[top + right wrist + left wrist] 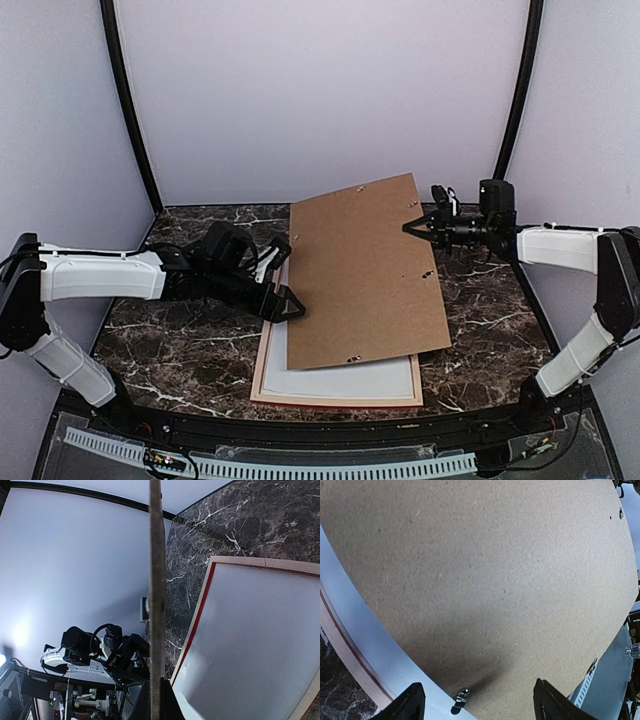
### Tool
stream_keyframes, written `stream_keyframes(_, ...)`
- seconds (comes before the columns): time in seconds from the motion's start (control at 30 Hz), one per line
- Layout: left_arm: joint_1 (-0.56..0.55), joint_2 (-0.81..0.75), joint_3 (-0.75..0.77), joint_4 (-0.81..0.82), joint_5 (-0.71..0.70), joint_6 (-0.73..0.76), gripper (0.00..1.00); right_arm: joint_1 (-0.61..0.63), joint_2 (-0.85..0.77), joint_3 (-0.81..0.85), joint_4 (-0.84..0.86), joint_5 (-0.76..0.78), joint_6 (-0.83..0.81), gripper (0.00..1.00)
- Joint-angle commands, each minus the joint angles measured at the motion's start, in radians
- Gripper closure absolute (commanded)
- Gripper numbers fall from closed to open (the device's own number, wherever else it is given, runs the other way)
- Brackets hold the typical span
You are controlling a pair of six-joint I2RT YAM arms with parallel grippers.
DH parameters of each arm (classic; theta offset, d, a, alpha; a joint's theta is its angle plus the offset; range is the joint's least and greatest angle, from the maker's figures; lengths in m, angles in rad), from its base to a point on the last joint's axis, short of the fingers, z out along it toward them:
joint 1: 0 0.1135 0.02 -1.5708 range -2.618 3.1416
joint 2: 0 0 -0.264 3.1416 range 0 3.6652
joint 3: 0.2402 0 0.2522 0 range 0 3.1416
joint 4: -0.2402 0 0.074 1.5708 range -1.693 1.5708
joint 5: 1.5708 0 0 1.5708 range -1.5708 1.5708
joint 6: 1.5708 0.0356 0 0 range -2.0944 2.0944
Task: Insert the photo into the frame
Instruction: Place the backboard on the frame body.
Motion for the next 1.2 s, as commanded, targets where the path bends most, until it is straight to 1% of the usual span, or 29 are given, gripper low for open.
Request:
stream_keyframes(0.0,-0.020,-0.040,-0.029,-0.025,-0.012,-0.014,0.23,-0.009,-0.038,-0.002,0.093,-0.029,0.033,1.00)
stream_keyframes(0.5,-0.046,-0.007,0.007,-0.028,-0.005,-0.004,0.24,-0.013,-0.029,-0.008,0.104,-0.032,0.037,1.00)
stream_keyframes(0.8,-0.066,0.002,0.028,-0.072,-0.022,0.000,0.24,-0.021,-0.019,-0.009,0.108,-0.032,0.037,1.00)
stream_keyframes(1.17,-0.117,0.032,0.058,-0.114,-0.030,0.018,0.25,-0.036,-0.014,-0.020,0.118,-0.032,0.038,1.00)
